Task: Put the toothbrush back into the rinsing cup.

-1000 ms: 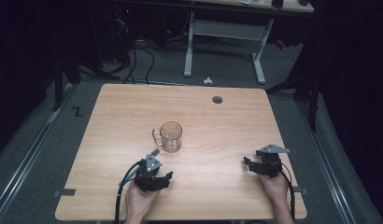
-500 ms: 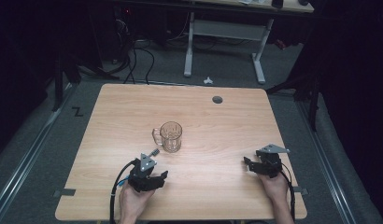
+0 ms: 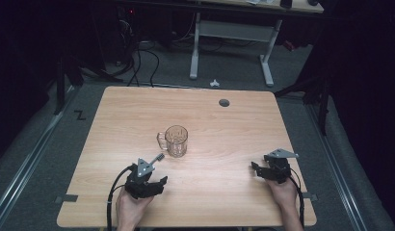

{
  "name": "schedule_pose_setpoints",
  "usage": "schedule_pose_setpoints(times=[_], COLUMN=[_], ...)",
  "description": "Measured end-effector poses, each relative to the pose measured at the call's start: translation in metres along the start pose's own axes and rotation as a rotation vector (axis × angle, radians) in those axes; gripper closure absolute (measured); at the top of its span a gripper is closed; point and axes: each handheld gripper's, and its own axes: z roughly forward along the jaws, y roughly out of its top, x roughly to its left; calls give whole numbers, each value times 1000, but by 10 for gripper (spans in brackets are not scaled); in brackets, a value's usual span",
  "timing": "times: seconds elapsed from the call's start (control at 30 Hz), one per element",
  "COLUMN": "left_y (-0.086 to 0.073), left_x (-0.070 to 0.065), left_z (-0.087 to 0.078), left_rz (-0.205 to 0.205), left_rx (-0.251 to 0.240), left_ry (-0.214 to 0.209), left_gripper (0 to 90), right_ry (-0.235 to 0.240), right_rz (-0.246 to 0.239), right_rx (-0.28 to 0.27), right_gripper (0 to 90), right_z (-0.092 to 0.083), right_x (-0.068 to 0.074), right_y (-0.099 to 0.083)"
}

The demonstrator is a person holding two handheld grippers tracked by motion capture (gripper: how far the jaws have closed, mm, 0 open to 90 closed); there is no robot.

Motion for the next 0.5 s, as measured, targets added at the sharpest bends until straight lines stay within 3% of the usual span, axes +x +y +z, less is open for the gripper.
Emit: schedule_pose_setpoints(times=[0.33, 0.5], left_y=[-1, 0], left_x=[9, 13], left_z=[-10, -15], left_rz=[-9, -1], left_rx=[1, 25], left_ry=[15, 31], left_gripper=[330, 333], right_ry=[0, 0], right_rz=[0, 0], right_rx=[0, 0], right_gripper=[346, 346], right_z=[0, 0], right_x=[0, 0], right_y=[0, 0])
